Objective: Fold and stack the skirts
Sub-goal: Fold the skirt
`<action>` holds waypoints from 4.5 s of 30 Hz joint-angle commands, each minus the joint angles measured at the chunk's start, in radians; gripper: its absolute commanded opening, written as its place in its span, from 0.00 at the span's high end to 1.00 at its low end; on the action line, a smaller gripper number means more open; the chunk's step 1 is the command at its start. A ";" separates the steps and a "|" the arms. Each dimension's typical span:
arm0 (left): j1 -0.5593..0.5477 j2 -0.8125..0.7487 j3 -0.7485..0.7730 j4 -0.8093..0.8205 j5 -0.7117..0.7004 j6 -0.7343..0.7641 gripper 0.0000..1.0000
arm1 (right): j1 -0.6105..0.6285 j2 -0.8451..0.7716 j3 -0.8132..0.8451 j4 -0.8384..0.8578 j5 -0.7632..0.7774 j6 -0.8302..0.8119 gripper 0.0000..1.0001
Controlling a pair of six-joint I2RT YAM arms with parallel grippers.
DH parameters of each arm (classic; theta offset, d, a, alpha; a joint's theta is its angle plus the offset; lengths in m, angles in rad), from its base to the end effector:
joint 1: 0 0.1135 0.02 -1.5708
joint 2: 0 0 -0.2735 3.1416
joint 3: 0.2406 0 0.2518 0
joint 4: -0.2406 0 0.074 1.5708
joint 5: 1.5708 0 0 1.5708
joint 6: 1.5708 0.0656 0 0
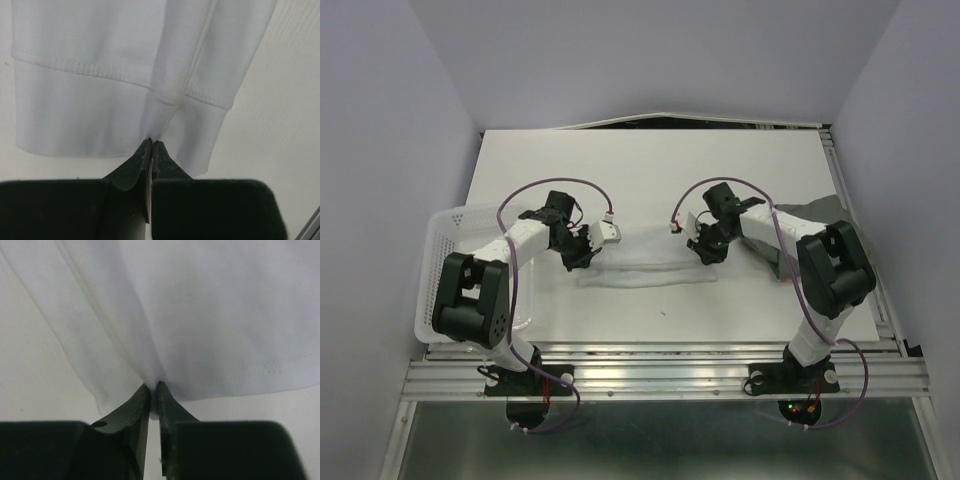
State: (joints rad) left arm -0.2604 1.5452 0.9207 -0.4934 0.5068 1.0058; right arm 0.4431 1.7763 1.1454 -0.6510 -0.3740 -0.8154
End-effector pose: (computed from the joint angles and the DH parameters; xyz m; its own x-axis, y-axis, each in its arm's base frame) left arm 0.2855 -0.1090 0.1745 -0.1017 0.7913 -0.6029 0.9642 0.2275 0.1359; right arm 0.3034 0.1705 0.1560 -0.2347 -0.8615 -0.4503 -0.9685 0.2468 0.0327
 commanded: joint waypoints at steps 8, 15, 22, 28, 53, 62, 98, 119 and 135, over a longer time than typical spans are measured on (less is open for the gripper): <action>-0.003 -0.046 0.084 -0.094 0.029 0.004 1.00 | 0.008 -0.081 0.036 0.044 0.044 0.009 0.99; -0.003 -0.123 0.089 -0.163 0.024 0.019 1.00 | 0.008 -0.155 0.028 0.008 0.053 0.007 0.99; -0.005 -0.177 0.050 -0.201 0.029 0.027 1.00 | 0.008 -0.193 0.019 -0.030 0.044 -0.002 0.99; -0.022 -0.158 0.003 -0.178 0.032 0.019 1.00 | 0.017 -0.173 -0.045 0.013 0.053 -0.008 0.99; -0.039 -0.215 0.037 -0.248 0.019 0.011 1.00 | 0.017 -0.212 0.008 -0.018 0.081 -0.016 0.99; -0.071 -0.171 -0.049 -0.209 0.029 0.024 1.00 | 0.026 -0.181 -0.101 0.048 0.086 -0.030 0.99; -0.097 0.079 0.040 -0.054 -0.128 -0.332 0.78 | 0.026 0.157 0.203 -0.021 0.006 0.182 0.45; -0.042 0.207 0.551 0.129 0.100 -0.643 0.63 | 0.042 -0.131 0.131 0.034 -0.514 0.682 0.35; 0.073 0.252 0.110 0.428 0.187 -1.101 1.00 | -0.047 0.347 0.426 0.094 -0.433 0.650 0.52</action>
State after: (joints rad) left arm -0.2626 1.7924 1.0206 -0.0879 0.7231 -0.0597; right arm 0.4309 2.1162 1.5692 -0.5907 -0.8185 -0.1524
